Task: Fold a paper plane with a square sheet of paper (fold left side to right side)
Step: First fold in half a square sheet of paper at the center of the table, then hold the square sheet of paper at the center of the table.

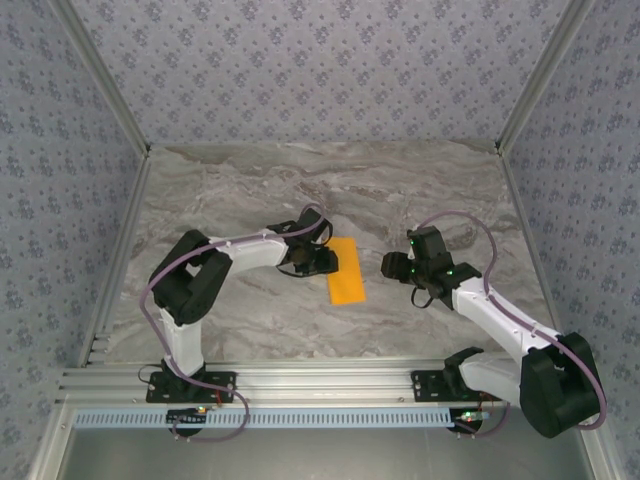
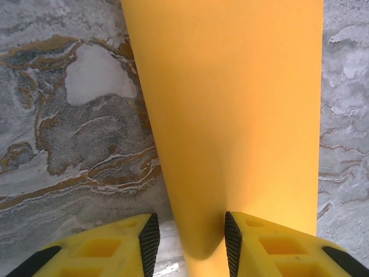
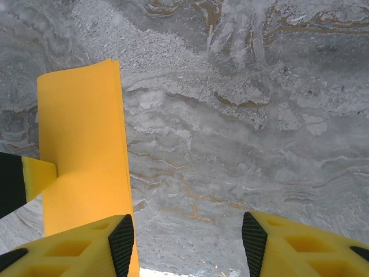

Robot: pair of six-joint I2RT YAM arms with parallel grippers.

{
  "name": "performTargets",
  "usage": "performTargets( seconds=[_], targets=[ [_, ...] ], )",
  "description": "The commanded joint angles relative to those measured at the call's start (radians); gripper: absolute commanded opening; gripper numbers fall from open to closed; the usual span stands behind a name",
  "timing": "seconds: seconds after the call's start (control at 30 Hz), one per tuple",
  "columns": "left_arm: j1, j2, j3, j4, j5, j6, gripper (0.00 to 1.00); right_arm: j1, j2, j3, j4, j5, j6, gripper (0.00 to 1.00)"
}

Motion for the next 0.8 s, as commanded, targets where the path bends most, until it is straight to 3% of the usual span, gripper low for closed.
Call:
performTargets(
  seconds=[0.0,0.6,0.77],
  targets=[
    [-0.009,0.047,0.018,-0.021,-0.011,0.029,0.39,-0.007,-0.003,-0.010,-0.007,-0.020,-0.009,0.57],
    [-0.012,0.058,0.032,-0.030,-0.017,0.027,0.41,0.013,0.078,0.007,0.069,-0.169,0.000,0.48],
    [-0.012,0.057,0.032,-0.030,-0.017,0.026,0.41,0.021,0.156,0.006,0.156,-0.269,0.040,0.34]
  ],
)
